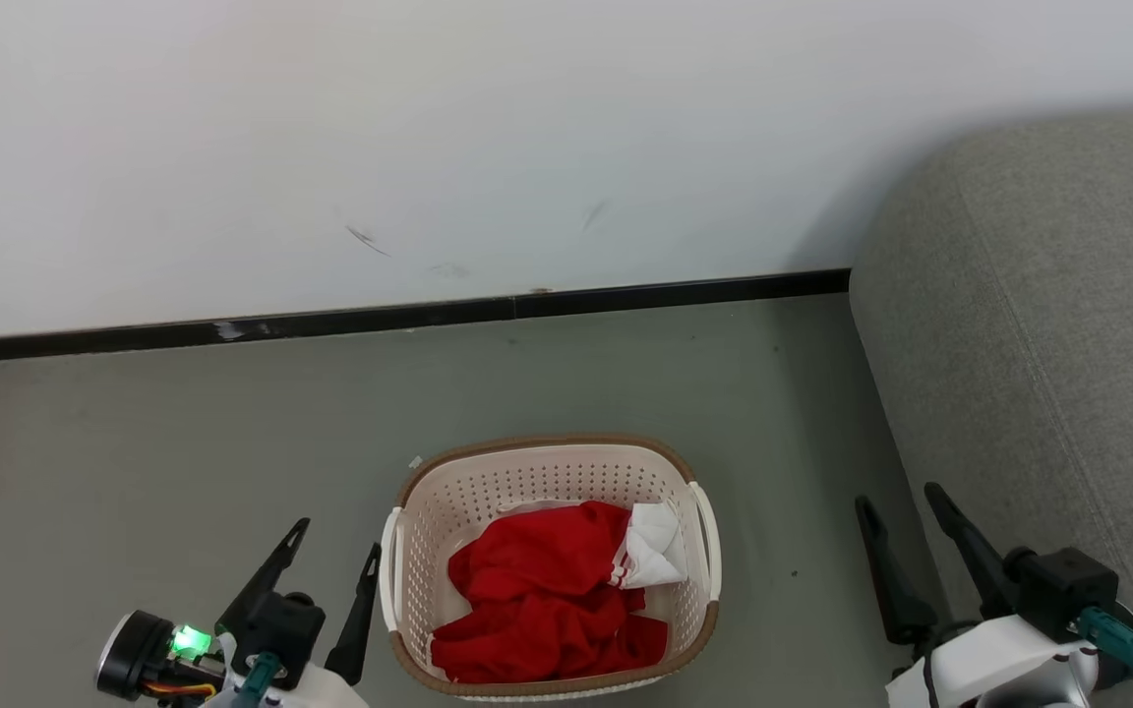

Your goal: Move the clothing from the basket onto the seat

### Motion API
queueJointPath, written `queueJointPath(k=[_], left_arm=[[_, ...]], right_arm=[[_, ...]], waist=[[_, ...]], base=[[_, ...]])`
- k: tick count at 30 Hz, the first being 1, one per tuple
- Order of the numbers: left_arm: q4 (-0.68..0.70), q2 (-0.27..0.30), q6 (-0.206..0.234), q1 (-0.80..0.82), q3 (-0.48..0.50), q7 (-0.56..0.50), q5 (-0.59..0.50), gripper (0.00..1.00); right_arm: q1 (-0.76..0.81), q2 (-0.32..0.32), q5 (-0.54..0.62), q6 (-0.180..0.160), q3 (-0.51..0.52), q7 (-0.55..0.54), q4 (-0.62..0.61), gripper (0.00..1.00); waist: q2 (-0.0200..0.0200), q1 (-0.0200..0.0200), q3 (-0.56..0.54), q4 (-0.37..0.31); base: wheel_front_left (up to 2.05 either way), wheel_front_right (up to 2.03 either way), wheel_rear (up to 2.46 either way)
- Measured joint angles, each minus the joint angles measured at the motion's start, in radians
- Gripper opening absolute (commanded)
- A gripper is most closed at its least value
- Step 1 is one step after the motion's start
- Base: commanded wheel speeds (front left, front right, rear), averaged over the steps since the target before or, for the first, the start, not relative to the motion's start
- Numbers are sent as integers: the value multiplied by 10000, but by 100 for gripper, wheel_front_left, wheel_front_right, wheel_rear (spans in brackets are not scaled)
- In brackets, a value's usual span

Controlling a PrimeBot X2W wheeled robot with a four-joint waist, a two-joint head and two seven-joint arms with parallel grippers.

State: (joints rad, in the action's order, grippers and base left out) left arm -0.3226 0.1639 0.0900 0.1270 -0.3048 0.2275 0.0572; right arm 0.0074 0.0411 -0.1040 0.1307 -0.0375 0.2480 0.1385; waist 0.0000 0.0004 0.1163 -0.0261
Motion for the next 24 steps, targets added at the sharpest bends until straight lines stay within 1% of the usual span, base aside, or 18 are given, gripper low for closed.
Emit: queueJointPath(k=[3,7,16,24], left_arm=[[-245,-13,-224,314,-282,-77,-150,100],[-522,-73,-416,714,-564,-125,-416,100],[-1220,-84,-754,1661,-982,-245,-734,100],[-1770,-88,-855,2470,-1175,-326,-1108,100]], right_arm=[[3,-2,0,0,121,2,-182,100],[3,0,-2,0,293,27,-470,100],[-136,-6,-36,0,476,29,-1020,100],[-575,-4,-109,0,384,29,-1371,100]], waist=[[0,-1,230,-65],[0,0,565,-167],[0,-1,1444,-452],[0,-1,2359,-775]], base=[[0,0,0],[0,0,0],[0,0,0],[0,0,0]])
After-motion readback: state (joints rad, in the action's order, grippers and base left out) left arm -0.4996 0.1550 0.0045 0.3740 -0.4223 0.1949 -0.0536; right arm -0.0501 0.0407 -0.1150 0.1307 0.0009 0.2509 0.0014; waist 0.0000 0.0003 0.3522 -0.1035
